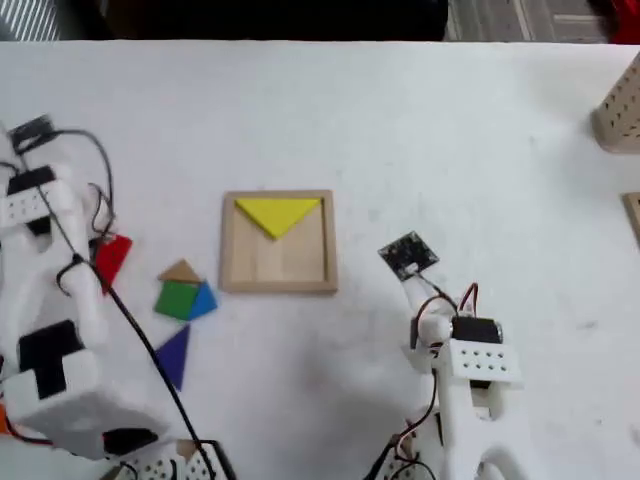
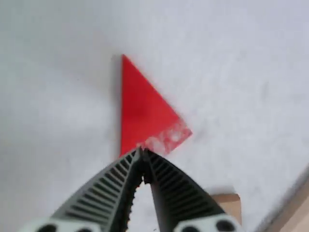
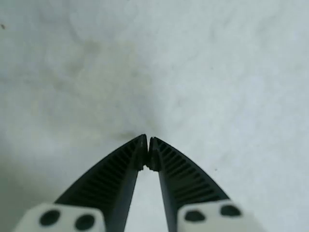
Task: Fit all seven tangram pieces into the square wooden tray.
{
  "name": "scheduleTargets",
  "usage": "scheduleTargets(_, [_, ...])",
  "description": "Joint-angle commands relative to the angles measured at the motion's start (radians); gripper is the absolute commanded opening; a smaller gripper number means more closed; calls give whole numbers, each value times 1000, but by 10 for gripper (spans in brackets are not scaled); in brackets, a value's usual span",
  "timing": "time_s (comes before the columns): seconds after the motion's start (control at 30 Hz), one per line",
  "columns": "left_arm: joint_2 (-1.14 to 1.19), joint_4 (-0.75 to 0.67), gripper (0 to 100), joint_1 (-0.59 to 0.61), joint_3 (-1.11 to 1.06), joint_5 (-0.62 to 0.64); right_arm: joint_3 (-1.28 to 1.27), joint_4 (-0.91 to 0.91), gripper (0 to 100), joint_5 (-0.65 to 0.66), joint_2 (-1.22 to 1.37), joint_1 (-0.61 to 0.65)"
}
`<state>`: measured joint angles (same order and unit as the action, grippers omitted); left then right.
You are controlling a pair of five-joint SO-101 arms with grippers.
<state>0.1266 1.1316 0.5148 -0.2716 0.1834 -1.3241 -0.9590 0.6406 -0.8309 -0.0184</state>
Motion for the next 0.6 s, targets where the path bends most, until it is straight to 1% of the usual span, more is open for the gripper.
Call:
scheduleTargets(0.0, [-94, -75, 159, 77, -57, 84, 5, -5, 18, 12, -5, 12])
scheduleTargets(0.1, [-74, -127, 269, 77, -83, 86, 5, -5, 18, 12, -5, 12])
scheduleTargets(0.2, [1, -222, 272, 62, -100, 101, 5, -5, 18, 12, -5, 12])
scheduleTargets(0.27, [50, -249, 270, 56, -83, 91, 5, -5, 18, 12, -5, 12])
scheduleTargets(0.43, [136, -166, 271, 54, 14, 86, 5, -5, 18, 12, -5, 12])
scheduleTargets(0.57, [188, -153, 271, 36, 44, 84, 5, -5, 18, 12, -5, 12])
